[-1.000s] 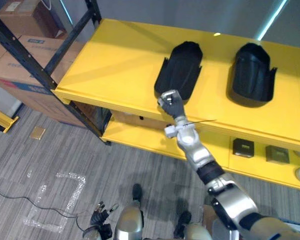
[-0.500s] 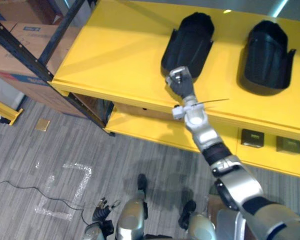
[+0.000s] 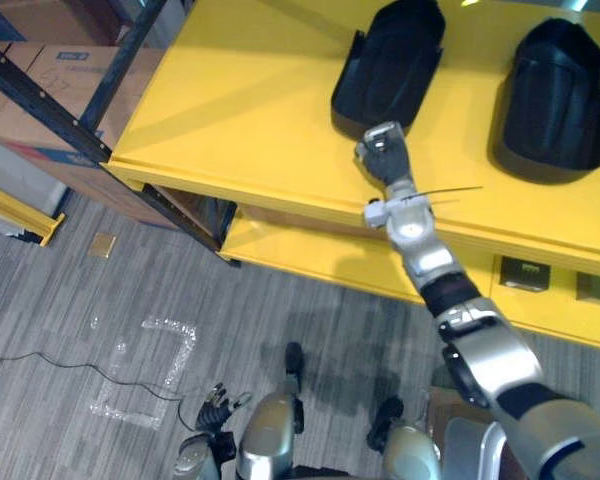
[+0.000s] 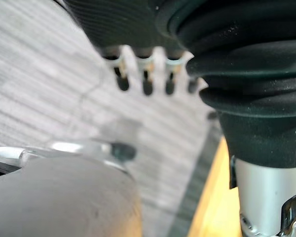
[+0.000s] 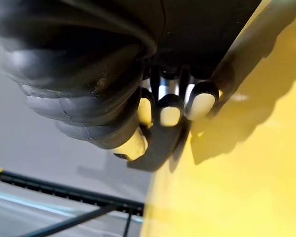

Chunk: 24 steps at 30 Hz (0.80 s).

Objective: Walk over and take plastic housings, then place them on the shelf

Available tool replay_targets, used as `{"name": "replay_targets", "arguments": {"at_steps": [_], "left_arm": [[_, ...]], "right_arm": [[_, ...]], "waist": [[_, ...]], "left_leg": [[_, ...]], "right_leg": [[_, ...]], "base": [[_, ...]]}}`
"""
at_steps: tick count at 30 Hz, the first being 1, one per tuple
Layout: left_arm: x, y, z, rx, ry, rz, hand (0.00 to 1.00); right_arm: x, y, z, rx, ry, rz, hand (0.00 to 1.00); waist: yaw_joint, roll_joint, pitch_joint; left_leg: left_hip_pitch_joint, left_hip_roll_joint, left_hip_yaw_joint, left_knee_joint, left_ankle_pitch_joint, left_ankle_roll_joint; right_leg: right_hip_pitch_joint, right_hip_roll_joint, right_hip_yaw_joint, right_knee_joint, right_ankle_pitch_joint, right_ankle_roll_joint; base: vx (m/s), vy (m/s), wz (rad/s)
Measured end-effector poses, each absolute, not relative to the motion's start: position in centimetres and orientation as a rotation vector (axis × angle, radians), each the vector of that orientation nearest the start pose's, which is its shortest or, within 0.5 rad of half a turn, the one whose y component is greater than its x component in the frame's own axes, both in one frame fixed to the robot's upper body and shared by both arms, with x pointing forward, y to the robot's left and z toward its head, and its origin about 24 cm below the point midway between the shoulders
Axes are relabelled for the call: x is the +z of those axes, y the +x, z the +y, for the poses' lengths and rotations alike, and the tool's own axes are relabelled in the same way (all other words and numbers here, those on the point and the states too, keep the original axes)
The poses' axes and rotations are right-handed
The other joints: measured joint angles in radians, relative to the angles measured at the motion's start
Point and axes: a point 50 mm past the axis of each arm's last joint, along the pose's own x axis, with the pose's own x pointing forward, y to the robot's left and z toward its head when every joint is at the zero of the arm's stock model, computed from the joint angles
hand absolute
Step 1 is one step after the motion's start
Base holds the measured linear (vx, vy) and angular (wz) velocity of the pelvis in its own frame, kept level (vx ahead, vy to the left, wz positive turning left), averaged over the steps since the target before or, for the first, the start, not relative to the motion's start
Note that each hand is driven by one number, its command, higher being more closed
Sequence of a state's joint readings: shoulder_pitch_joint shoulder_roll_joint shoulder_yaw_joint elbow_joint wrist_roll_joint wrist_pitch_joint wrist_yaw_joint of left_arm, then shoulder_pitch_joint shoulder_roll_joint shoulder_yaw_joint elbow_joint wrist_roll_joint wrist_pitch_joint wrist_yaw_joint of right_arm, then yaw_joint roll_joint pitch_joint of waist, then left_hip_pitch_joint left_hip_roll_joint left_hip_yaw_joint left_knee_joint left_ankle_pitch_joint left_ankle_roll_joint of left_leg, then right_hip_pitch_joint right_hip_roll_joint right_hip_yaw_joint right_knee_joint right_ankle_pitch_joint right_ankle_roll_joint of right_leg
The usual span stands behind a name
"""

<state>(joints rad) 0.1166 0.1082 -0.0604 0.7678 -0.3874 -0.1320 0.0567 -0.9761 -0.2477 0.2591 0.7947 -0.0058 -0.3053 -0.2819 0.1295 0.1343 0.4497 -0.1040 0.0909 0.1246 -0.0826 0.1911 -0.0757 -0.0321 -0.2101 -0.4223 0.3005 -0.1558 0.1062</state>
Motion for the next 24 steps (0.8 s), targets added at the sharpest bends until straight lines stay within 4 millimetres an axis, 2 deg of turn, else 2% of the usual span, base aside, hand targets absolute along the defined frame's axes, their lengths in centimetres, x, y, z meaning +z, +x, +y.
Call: {"name": "replay_targets", "arguments": {"at_steps": [2,3,6,8,9,10,11,12,14,15,17,18,19,20,22,24], "left_arm": [[-12.6,14.6,18.8,0.246,-0.213,0.744,0.0],[-12.6,14.5,18.8,0.246,-0.212,0.746,0.0],[-12.6,14.5,18.9,0.252,-0.213,0.747,0.0],[-12.9,13.9,19.3,0.277,-0.214,0.765,0.0],[-13.1,13.7,19.4,0.285,-0.215,0.774,0.0],[-13.3,13.1,20.0,0.314,-0.215,0.791,0.0],[-13.5,12.5,20.7,0.34,-0.206,0.81,0.0],[-13.6,12.1,21.1,0.352,-0.196,0.822,0.0],[-14.0,11.1,21.8,0.374,-0.168,0.859,0.0],[-14.0,11.0,22.0,0.382,-0.16,0.864,0.0],[-14.2,10.5,22.1,0.406,-0.157,0.88,0.0],[-14.3,10.2,22.1,0.411,-0.156,0.888,0.0],[-14.4,10.1,22.1,0.413,-0.153,0.893,0.0],[-14.7,9.5,21.8,0.404,-0.136,0.915,0.0],[-14.9,9.2,21.4,0.401,-0.145,0.92,0.0],[-15.0,9.1,20.7,0.396,-0.165,0.917,0.0]], "right_arm": [[20.5,39.2,-10.9,0.021,-0.346,-0.547,1.0],[21.4,37.9,-10.3,0.054,-0.306,-0.635,1.0],[21.9,34.8,-9.4,0.123,-0.224,-0.769,1.0],[21.3,31.0,-8.7,0.189,-0.106,-0.835,1.0],[21.0,30.0,-8.8,0.196,-0.085,-0.843,1.0],[20.3,28.3,-9.2,0.2,-0.056,-0.85,1.0],[19.3,26.8,-10.2,0.183,-0.018,-0.823,0.0],[18.7,26.2,-10.8,0.166,-0.002,-0.802,0.0],[15.5,24.4,-14.2,0.019,-0.012,-0.684,0.0],[14.7,24.0,-15.1,-0.026,-0.011,-0.647,0.0],[11.7,22.4,-18.1,-0.191,-0.008,-0.515,0.0],[10.0,21.4,-19.5,-0.282,-0.022,-0.438,0.0],[9.1,21.0,-20.1,-0.319,-0.031,-0.398,0.0],[6.8,19.8,-21.7,-0.393,-0.065,-0.286,0.0],[4.6,18.3,-23.5,-0.477,-0.121,-0.178,0.0],[1.7,15.1,-26.0,-0.611,-0.147,-0.03,0.0]], "waist": [[-0.003,0.0,0.0],[-0.004,-0.002,0.001],[-0.015,-0.005,0.001],[-0.037,-0.034,-0.008],[-0.048,-0.046,-0.014],[-0.069,-0.071,-0.027],[-0.09,-0.101,-0.047],[-0.099,-0.115,-0.058],[-0.14,-0.163,-0.106],[-0.149,-0.171,-0.12],[-0.169,-0.19,-0.156],[-0.184,-0.19,-0.167],[-0.196,-0.188,-0.17],[-0.228,-0.179,-0.19],[-0.254,-0.161,-0.208],[-0.287,-0.136,-0.231]], "left_leg": [[0.003,0.002,0.008,0.0,0.0,0.0],[0.011,0.004,0.025,0.0,0.0,0.0],[0.036,0.011,0.039,0.0,-0.009,-0.004],[0.07,0.025,0.082,-0.001,-0.028,-0.011],[0.075,0.03,0.095,-0.001,-0.032,-0.013],[0.084,0.038,0.122,-0.005,-0.041,-0.017],[0.093,0.047,0.153,-0.005,-0.051,-0.022],[0.1,0.051,0.168,-0.006,-0.055,-0.025],[0.125,0.062,0.227,-0.005,-0.071,-0.033],[0.13,0.063,0.247,-0.005,-0.071,-0.035],[0.169,0.07,0.327,-0.004,-0.073,-0.037],[0.2,0.072,0.373,-0.003,-0.079,-0.046],[0.22,0.073,0.392,-0.004,-0.084,-0.052],[0.254,0.081,0.44,-0.005,-0.091,-0.061],[0.282,0.094,0.484,-0.005,-0.105,-0.071],[0.302,0.108,0.536,-0.005,-0.115,-0.076]], "right_leg": [[-0.001,0.002,0.007,-0.002,0.001,0.0],[0.002,0.005,0.017,-0.009,0.003,0.002],[0.03,0.018,0.03,-0.039,0.013,0.001],[0.05,0.034,0.068,-0.081,0.026,0.003],[0.051,0.039,0.077,-0.092,0.031,0.001],[0.054,0.053,0.101,-0.119,0.044,-0.001],[0.055,0.063,0.126,-0.147,0.056,-0.001],[0.059,0.069,0.136,-0.16,0.066,-0.002],[0.07,0.086,0.191,-0.209,0.097,-0.003],[0.07,0.088,0.208,-0.218,0.102,-0.003],[0.075,0.096,0.271,-0.242,0.121,-0.004],[0.085,0.103,0.304,-0.253,0.128,-0.005],[0.092,0.107,0.323,-0.255,0.129,-0.005],[0.099,0.117,0.362,-0.255,0.131,-0.006],[0.1,0.132,0.395,-0.257,0.134,-0.008],[0.09,0.15,0.427,-0.264,0.137,-0.011]], "base": [[0.02,-0.029,-0.13],[0.03,-0.033,-0.18],[0.04,-0.032,-0.22],[0.05,-0.032,-0.52],[0.04,-0.031,-0.58],[0.06,-0.027,-0.7],[0.09,-0.03,-0.72],[0.12,-0.022,-0.76],[0.12,-0.016,-0.7],[0.1,-0.002,-0.77],[0.09,-0.008,-0.94],[0.05,-0.009,-0.91],[0.01,-0.011,-1.04],[-0.01,-0.008,-0.78],[-0.02,-0.015,-0.72],[-0.06,-0.028,-0.62]]}}
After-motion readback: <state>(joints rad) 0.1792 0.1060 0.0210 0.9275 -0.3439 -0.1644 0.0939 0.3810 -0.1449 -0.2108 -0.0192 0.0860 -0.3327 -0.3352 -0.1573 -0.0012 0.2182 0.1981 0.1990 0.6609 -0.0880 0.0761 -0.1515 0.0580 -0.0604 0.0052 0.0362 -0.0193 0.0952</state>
